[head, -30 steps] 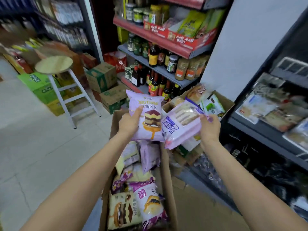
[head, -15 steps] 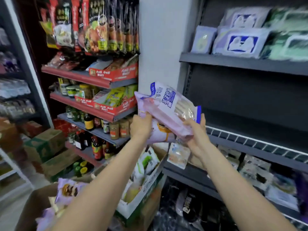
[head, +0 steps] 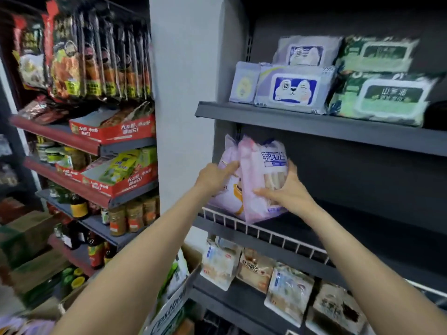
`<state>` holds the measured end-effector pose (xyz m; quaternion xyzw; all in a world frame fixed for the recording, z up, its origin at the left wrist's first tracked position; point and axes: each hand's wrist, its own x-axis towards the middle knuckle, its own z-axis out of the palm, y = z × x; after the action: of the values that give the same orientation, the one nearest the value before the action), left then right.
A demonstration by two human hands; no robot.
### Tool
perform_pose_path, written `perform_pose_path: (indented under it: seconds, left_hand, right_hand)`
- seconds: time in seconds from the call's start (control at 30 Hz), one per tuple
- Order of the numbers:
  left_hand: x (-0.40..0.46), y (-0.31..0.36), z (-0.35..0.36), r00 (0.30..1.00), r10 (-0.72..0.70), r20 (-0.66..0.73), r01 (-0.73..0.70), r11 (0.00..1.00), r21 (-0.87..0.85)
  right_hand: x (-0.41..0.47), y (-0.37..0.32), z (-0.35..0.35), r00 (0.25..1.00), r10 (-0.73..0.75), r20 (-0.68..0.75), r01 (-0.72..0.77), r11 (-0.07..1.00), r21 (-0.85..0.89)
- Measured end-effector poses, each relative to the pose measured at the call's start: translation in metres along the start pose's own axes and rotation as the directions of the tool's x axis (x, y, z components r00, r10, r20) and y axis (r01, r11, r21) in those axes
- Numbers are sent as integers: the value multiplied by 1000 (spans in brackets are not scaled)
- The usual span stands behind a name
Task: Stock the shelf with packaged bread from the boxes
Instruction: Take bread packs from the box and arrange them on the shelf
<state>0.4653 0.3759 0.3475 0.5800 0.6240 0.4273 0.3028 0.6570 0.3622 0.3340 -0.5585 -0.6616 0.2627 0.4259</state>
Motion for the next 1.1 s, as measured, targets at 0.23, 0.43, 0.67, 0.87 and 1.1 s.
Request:
perform_pose_path:
  seconds: [0.23,0.43,0.67,0.87,1.1]
  left_hand:
    - [91,-11,23,997,52,56,-29,939,-344]
    - [181,-43,61,992,75,102,-32,927,-374]
    - [184,-35,72,984,138,-113,-145,987,-64]
    - [184,-34,99,832,554,39,-433,603,670]
    - [212,-53,91,796,480,370,-552,321,770]
  right_hand:
    - [72,38,8,894,203,-400,-180,979,95]
    - [102,45,17,869,83,-487,-84,996,18]
    - [120,47,27,849,107,-517,-205,969,-136]
    - [138,56,35,807,115,-579,-280,938,-205]
    - [166,76,56,719,59,-693,-363,882,-302]
